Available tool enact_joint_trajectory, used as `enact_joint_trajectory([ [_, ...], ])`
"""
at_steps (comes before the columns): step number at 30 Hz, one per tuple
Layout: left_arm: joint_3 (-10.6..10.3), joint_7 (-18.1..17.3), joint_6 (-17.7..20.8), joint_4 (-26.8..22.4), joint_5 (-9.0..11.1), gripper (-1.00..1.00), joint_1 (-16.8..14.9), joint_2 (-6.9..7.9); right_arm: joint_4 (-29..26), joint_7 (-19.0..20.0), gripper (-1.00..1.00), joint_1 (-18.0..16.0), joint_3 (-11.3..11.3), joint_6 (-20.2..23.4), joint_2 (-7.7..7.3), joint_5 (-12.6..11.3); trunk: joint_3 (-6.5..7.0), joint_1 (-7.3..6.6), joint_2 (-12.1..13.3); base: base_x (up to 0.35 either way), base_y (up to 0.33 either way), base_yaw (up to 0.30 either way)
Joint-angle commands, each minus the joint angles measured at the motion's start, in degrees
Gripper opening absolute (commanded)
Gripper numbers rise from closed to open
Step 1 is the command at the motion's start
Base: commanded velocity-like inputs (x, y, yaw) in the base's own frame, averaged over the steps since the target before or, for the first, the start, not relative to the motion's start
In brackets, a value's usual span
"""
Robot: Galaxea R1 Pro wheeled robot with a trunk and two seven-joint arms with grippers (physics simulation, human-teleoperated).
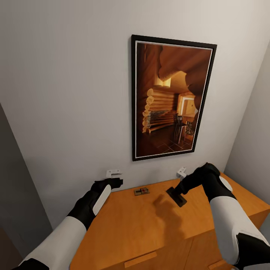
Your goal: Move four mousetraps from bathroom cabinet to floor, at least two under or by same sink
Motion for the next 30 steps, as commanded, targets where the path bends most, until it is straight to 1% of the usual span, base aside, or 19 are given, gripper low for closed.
enact_joint_trajectory([
  [1,-0.2,0.5,0.1,0.0,0.6,1.0,0.0,0.03,-0.3,1.1,-1.0,0.0,0.9,0.6,-0.01,1.4,-0.03,0.02,0.0,0.0,0.0,0.0],
  [2,-0.2,0.5,0.1,0.0,0.6,1.0,0.0,0.04,-0.3,1.6,-1.0,0.0,1.4,0.6,-0.02,1.8,-0.03,0.02,0.0,0.0,0.0,0.0],
  [3,-0.2,0.5,0.1,0.0,0.6,1.0,0.0,0.02,-0.5,3.1,-1.0,0.0,2.6,0.5,-0.04,2.3,-0.03,0.02,0.0,0.0,0.0,0.0],
  [4,-0.2,0.5,0.1,0.1,0.6,1.0,0.0,0.01,-0.6,4.0,-1.0,0.0,3.1,0.5,-0.04,2.5,-0.03,0.02,0.0,0.0,0.0,0.0],
  [5,-0.2,0.5,0.1,0.3,0.6,1.0,0.0,-0.06,-1.0,6.1,-1.0,0.0,3.9,0.5,-0.05,2.8,-0.03,0.02,0.0,0.0,0.0,0.0],
  [8,-0.2,0.5,0.1,0.7,0.6,1.0,0.0,-0.22,-3.2,9.4,-1.0,0.0,5.0,0.5,-0.06,3.1,-0.03,0.02,0.0,0.0,0.0,0.0],
  [10,-0.2,0.5,0.1,0.8,0.7,1.0,0.0,-0.29,-4.6,10.2,-1.0,0.0,5.3,0.5,-0.07,3.2,-0.03,0.02,0.0,0.0,0.0,0.0],
  [14,-0.2,0.4,0.1,0.8,0.7,1.0,0.0,-0.45,-6.5,10.8,-1.0,0.0,5.5,0.5,-0.07,3.3,-0.03,0.02,0.0,0.0,0.0,0.0],
  [20,-0.2,0.4,0.1,0.9,0.7,1.0,0.0,-0.61,-7.4,11.1,-1.0,0.0,5.5,0.7,-0.07,3.3,-0.03,0.02,0.0,0.0,0.0,0.0],
  [25,-0.7,0.4,0.1,1.0,0.7,1.0,0.0,-0.65,-9.4,11.2,-1.0,0.0,5.6,1.2,-0.04,3.4,-0.03,0.02,0.0,0.0,0.0,0.0],
  [30,-0.9,0.0,0.0,1.0,0.8,1.0,0.0,-0.64,-10.0,11.2,-1.0,0.0,5.6,1.3,0.17,3.4,-0.03,0.02,0.0,0.0,0.0,0.0],
])
